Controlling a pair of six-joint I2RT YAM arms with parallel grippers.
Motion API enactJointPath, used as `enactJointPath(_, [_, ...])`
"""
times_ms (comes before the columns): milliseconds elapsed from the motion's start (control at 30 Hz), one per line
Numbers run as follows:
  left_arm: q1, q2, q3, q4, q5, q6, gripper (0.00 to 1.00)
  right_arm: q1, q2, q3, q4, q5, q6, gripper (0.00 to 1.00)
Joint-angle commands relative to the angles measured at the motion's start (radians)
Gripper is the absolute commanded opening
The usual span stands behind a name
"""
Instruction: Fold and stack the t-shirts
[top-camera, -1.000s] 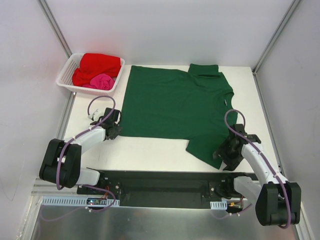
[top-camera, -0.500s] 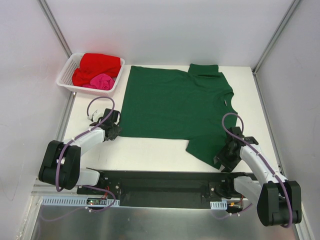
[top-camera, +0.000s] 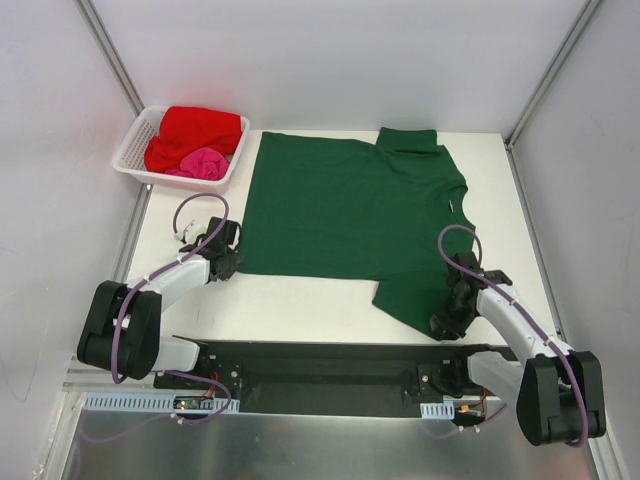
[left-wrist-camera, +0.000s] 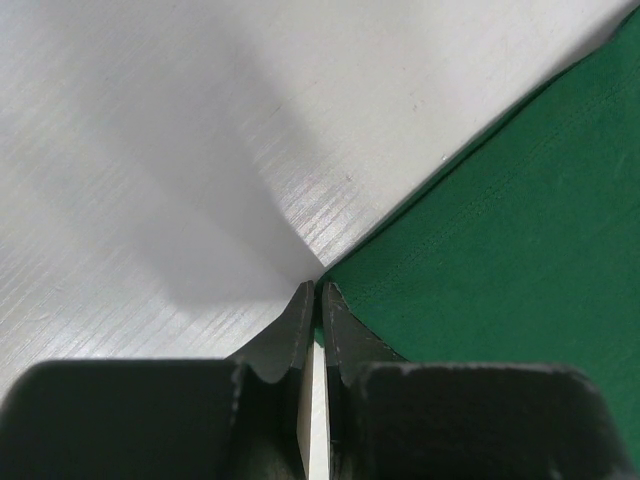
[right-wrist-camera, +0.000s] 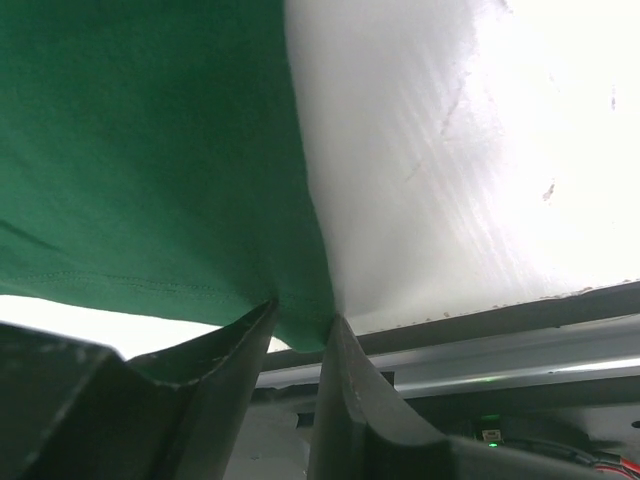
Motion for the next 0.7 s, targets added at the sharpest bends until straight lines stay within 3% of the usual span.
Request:
enactJointPath(0, [0.011,-0.010,-0.016,-0.051,-0.007,-0.007,0.00,0.032,0.014,0.022,-0.002,0.018,0.019,0.28])
enactJointPath(133, [0.011,-0.007,-0.008,-0.051,0.000,0.001,0.00,0.036,0.003,0.035,-0.008,0.026,0.021,0.01])
enactJointPath(667, [0.012,-0.125,0.110,-0.195,0.052,0.042,0.00,0.036,0.008,0.361,-0.118,0.055,-0.051,0.01])
